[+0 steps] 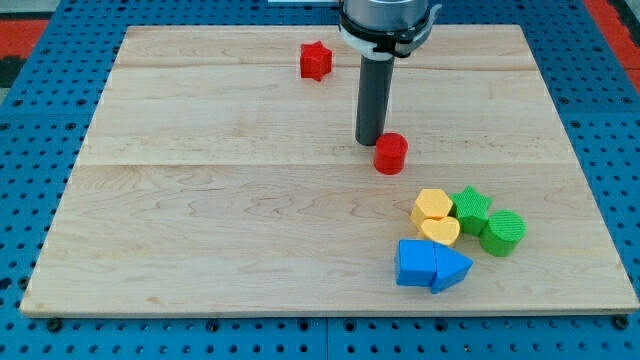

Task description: Move the red star into the red circle

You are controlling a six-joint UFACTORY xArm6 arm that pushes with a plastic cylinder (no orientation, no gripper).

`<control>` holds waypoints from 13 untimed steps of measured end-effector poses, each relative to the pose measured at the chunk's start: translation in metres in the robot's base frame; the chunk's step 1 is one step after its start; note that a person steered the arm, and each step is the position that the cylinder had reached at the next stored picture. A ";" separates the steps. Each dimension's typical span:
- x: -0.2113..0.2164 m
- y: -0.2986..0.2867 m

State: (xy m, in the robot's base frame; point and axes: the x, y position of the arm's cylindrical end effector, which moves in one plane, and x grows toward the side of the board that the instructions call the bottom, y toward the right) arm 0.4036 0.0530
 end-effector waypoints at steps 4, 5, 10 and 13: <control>-0.032 0.063; -0.116 0.036; -0.126 -0.103; -0.118 -0.040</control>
State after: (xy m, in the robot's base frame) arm 0.2853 0.0126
